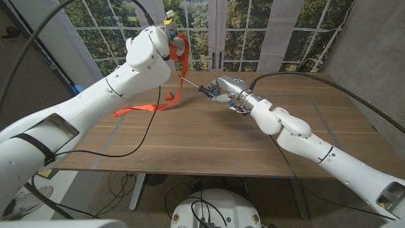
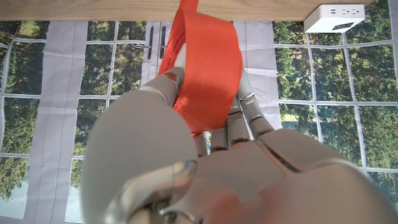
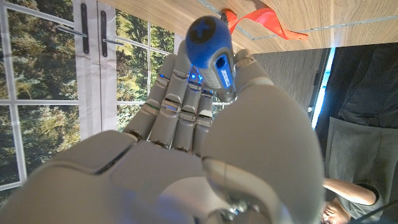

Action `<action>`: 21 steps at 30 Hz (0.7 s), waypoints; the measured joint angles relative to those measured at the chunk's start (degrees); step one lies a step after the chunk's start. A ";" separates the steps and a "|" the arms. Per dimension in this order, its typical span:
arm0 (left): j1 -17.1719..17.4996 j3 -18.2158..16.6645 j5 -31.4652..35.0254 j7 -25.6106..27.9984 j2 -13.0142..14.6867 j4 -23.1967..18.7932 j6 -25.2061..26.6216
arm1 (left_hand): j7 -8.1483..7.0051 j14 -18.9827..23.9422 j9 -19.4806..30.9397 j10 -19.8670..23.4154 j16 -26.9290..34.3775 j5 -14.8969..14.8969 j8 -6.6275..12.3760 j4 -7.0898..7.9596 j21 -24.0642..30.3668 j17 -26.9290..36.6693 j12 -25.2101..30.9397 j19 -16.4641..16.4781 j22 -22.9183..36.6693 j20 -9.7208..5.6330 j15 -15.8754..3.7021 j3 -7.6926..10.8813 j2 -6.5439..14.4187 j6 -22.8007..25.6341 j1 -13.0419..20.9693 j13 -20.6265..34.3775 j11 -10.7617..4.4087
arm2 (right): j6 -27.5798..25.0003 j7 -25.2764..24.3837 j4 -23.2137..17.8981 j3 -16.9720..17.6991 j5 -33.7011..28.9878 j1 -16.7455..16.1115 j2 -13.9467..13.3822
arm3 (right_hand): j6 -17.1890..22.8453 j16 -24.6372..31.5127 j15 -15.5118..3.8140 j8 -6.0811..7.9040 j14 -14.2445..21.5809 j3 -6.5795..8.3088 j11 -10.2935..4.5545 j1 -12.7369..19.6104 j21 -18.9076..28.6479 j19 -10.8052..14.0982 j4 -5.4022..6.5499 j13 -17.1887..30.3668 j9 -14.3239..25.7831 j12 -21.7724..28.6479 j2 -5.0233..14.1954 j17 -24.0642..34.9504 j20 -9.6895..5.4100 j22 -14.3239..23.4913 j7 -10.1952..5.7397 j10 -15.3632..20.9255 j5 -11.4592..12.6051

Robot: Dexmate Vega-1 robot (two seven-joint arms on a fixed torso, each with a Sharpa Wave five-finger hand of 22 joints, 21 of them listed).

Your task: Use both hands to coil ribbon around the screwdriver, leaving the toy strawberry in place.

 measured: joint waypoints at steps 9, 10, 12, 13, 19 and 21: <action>0.26 -3.53 -15.59 5.87 2.81 -2.73 -0.76 | 0.00 -0.01 0.00 -0.01 0.00 0.00 -0.07 0.00 0.40 0.00 0.00 0.31 -0.26 0.31 -0.01 0.00 -0.08 0.00 0.07 0.00 0.00 | 1.51 0.73 4.14 -1.74 -0.70 3.91 2.40 | 0.00 -0.05 0.00 0.02 0.01 -0.01 0.12 0.22 0.57 0.01 0.00 0.00 -0.01 0.01 -0.22 -0.01 0.00 -0.12 0.00 0.12 -0.02; 0.28 -3.68 -15.59 5.87 2.93 -2.83 -0.76 | 0.00 -0.01 0.00 -0.01 0.00 0.00 -0.08 0.00 0.40 0.00 0.00 0.31 -0.26 0.30 -0.01 0.00 -0.08 0.00 0.07 0.00 -0.01 | 1.54 0.75 4.14 -1.74 -0.70 3.91 2.40 | 0.00 -0.05 -0.01 0.02 0.01 -0.01 0.13 0.22 0.66 0.01 0.01 0.00 -0.01 0.01 -0.22 -0.01 0.00 -0.13 0.00 0.13 -0.02; 0.40 -4.60 -19.65 6.96 3.79 -3.46 -1.33 | 0.00 -0.01 0.00 -0.01 0.00 0.00 -0.08 0.00 0.40 0.00 0.00 0.31 -0.26 0.30 -0.01 0.00 -0.08 0.01 0.07 0.00 -0.01 | 1.83 0.84 5.16 -2.04 -0.70 4.77 2.98 | 0.00 -0.05 -0.01 0.02 0.02 -0.01 0.33 0.22 0.66 0.01 0.01 0.00 -0.02 0.01 -0.22 -0.02 0.00 -0.12 0.00 0.33 -0.03; 0.44 -4.74 -19.65 6.96 3.88 -3.53 -1.33 | 0.00 -0.01 0.00 -0.01 0.00 0.00 -0.11 0.00 0.40 0.00 0.00 0.31 -0.26 0.30 -0.01 0.00 -0.07 0.01 0.08 0.00 -0.01 | 1.89 0.88 5.69 -2.17 -0.71 5.19 3.27 | 0.00 -0.05 -0.01 0.02 0.02 -0.01 0.33 0.22 0.66 0.01 0.01 0.00 -0.02 0.01 -0.23 -0.02 0.00 -0.12 0.00 0.33 -0.03; 1.51 -8.17 -29.91 9.11 5.95 -4.70 -3.72 | -0.06 -0.01 0.02 0.21 0.00 -0.01 -0.32 0.00 0.40 0.00 0.00 0.09 -0.26 0.51 -0.01 -0.01 -0.08 0.12 0.08 0.00 0.21 | 2.12 1.09 7.54 -2.82 -0.67 6.75 4.24 | 0.00 -0.06 -0.09 0.01 0.11 -0.08 0.33 0.22 1.12 -0.22 0.07 0.00 -0.05 0.01 -0.22 0.18 0.22 -0.12 0.00 0.32 -0.15; 1.69 -8.86 -32.29 9.76 6.60 -5.06 -4.26 | -0.06 -0.01 0.03 0.21 0.00 -0.01 -0.34 0.00 0.40 0.00 0.00 0.09 -0.26 0.51 -0.01 -0.01 -0.08 0.14 0.08 0.00 0.21 | 2.16 1.21 7.97 -2.97 -0.62 7.05 4.43 | 0.00 -0.21 -0.09 0.01 0.11 -0.08 0.32 0.23 1.12 -0.31 0.08 0.00 -0.04 0.01 -0.23 0.24 0.32 -0.12 -0.01 0.32 -0.19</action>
